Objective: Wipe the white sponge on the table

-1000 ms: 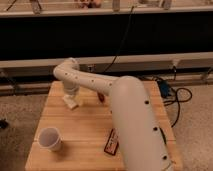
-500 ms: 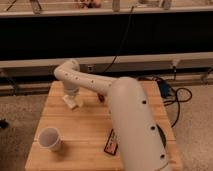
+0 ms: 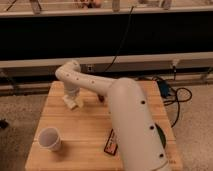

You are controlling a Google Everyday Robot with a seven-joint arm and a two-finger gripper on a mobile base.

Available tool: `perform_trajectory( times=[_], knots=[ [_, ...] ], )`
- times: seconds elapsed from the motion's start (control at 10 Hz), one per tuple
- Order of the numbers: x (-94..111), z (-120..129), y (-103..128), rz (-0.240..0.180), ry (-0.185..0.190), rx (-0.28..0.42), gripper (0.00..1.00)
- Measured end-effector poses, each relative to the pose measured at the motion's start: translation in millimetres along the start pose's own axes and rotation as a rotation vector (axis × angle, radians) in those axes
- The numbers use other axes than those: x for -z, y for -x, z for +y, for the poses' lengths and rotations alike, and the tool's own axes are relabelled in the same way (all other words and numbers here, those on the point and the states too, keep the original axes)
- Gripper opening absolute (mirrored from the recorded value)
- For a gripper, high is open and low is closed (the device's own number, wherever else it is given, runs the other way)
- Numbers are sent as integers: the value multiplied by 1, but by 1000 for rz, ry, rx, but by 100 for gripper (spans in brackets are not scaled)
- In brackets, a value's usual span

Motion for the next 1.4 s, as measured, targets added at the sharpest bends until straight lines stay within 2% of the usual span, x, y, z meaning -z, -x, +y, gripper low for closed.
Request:
perform_trajectory(
  times=[0.8,0.9,1.4],
  knots=[
    [-14,-2,3,-8,12,41,78],
    [-15,-2,4,-9,13,44,73],
    [-22,1,12,-15,21,64,26]
  ],
)
